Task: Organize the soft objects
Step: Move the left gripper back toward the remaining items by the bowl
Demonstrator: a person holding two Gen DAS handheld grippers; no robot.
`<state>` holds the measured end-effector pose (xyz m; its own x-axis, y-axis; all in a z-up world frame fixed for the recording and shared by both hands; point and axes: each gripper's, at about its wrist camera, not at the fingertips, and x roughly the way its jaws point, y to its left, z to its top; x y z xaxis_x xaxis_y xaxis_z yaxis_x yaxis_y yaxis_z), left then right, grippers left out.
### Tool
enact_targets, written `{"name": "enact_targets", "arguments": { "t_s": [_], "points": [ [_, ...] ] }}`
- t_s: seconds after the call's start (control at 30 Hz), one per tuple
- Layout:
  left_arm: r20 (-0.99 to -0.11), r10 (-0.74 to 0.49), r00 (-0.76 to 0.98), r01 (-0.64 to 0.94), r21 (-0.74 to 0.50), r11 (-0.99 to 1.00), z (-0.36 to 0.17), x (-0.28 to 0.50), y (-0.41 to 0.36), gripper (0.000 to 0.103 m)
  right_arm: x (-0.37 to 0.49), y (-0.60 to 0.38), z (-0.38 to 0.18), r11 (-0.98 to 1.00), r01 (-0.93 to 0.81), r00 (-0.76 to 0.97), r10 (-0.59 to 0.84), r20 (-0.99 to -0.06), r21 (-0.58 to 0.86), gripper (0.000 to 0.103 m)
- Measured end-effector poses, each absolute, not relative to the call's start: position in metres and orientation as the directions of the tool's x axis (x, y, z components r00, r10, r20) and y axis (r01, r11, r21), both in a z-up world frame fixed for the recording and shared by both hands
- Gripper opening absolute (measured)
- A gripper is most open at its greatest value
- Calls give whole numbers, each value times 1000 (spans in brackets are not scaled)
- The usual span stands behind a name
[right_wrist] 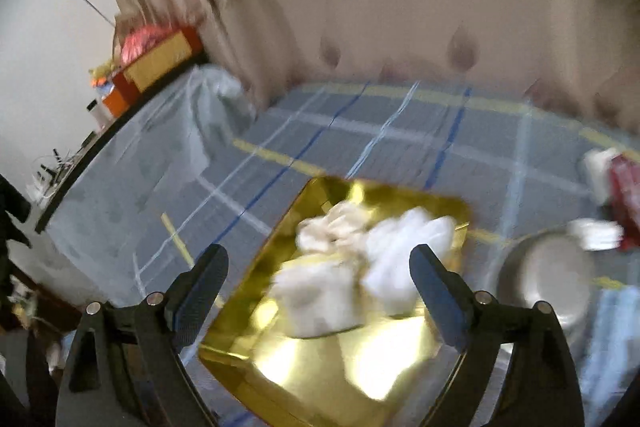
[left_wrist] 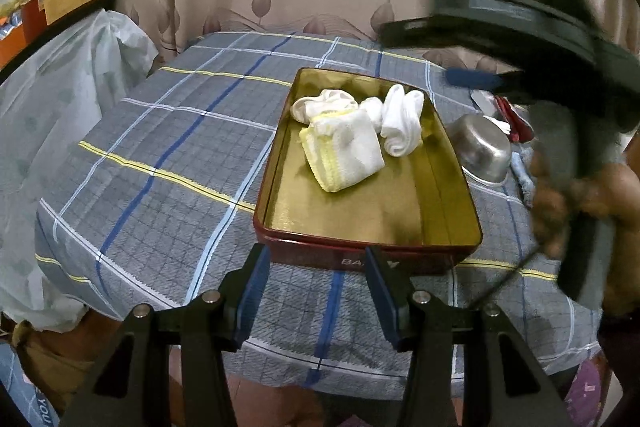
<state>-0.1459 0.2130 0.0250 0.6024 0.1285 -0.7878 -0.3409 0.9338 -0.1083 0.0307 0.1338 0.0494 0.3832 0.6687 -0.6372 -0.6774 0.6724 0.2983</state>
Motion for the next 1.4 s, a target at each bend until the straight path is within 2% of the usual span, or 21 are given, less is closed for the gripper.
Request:
{"name": "enact_targets", "arguments": {
  "t_s": [0.23, 0.4, 0.57, 0.63, 0.83, 0.97, 1.1, 1.3, 1.4],
  "points": [
    [-787, 130, 603, -329, -97, 939, 25, -148, 210, 50, -2, 2, 57, 832, -538, 646, 511, -567, 137, 91],
    [-796, 135, 590, -316, -73, 946, 21, -146, 201, 50, -26, -107, 53, 950, -313, 824, 261, -504, -19, 100],
    [-811, 146, 567, -290, -30, 957, 15, -142, 185, 50, -14, -179, 35, 990, -127, 860, 77, -505, -65, 101],
    [-815, 150, 560, -275, -13, 961, 13, -140, 178, 50, -1, -203, 21, 996, -67, 844, 29, -535, -52, 101],
    [-811, 151, 565, -194, 47, 980, 18, -132, 150, 50, 25, -238, -23, 999, 30, 785, -40, -618, -27, 101],
    [-812, 97, 576, -101, 47, 994, 29, -113, 127, 50, 34, -250, -39, 998, 62, 745, -43, -666, 5, 101],
    [-811, 33, 584, -8, 35, 999, 44, -80, 107, 50, 35, -257, -41, 996, 60, 739, -5, -673, 59, 101],
    [-818, -93, 568, 223, 43, 974, 62, -3, 66, 50, 39, -261, -45, 992, 51, 732, 42, -680, 116, 101],
    [-814, -90, 574, 356, 149, 922, 64, 45, 37, 50, 38, -266, -44, 987, 39, 737, 76, -672, 154, 101]
  ]
}}
